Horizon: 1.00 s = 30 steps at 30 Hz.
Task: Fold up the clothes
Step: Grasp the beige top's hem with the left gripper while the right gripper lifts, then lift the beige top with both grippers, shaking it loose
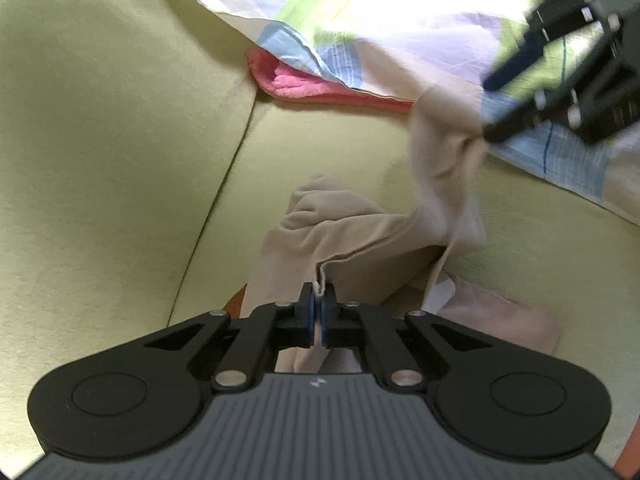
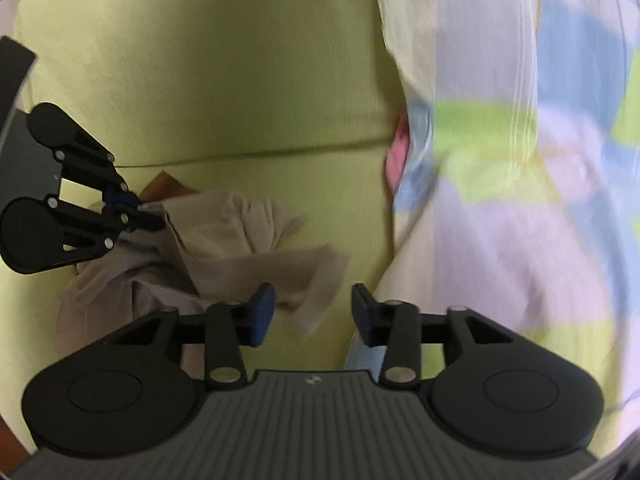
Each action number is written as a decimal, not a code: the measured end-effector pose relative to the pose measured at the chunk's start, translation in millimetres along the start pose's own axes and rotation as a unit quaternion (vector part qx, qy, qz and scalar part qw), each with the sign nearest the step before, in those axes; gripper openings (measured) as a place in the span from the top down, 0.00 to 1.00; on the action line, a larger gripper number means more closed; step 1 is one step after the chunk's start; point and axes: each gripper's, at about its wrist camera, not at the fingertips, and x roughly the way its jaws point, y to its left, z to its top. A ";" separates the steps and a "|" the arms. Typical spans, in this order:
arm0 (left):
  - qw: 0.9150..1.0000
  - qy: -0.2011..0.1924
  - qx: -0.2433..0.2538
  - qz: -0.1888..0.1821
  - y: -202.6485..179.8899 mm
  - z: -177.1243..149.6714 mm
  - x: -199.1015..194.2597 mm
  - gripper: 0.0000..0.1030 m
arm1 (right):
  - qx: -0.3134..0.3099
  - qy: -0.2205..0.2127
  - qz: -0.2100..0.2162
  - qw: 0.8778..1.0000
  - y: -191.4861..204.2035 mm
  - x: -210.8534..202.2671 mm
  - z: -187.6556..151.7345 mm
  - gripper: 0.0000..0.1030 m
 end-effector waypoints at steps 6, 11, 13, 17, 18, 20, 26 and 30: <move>1.000 0.004 -0.015 0.016 6.7 1.4 2.2 1.00 | 0.134 0.011 0.026 0.991 -13.5 40.9 -12.0 0.64; 1.000 -0.001 -0.020 0.015 13.1 0.4 3.9 1.00 | 0.213 -0.020 0.100 0.972 -13.3 31.7 -4.7 0.50; 1.000 -0.008 -0.001 0.001 18.1 -2.7 6.0 1.00 | 0.230 -0.012 0.125 0.965 3.4 25.5 -12.0 0.46; 0.999 -0.009 0.020 -0.023 26.5 -3.2 10.1 1.00 | 0.294 0.007 0.156 0.943 39.7 39.0 -27.4 0.37; 0.999 -0.011 0.021 -0.029 28.6 -3.2 10.7 1.00 | 0.314 0.008 0.152 0.937 46.0 44.4 -29.9 0.36; 0.999 -0.015 0.018 -0.034 32.9 -4.4 12.1 1.00 | 0.379 0.001 0.131 0.916 55.3 59.0 -35.7 0.38; 0.999 -0.033 0.007 -0.026 34.3 -7.0 7.3 1.00 | 0.330 -0.027 0.076 0.941 59.6 54.0 -34.3 1.00; 0.996 -0.084 -0.004 -0.010 35.6 7.0 -22.3 1.00 | 0.255 -0.076 0.021 0.964 41.5 4.4 -28.3 1.00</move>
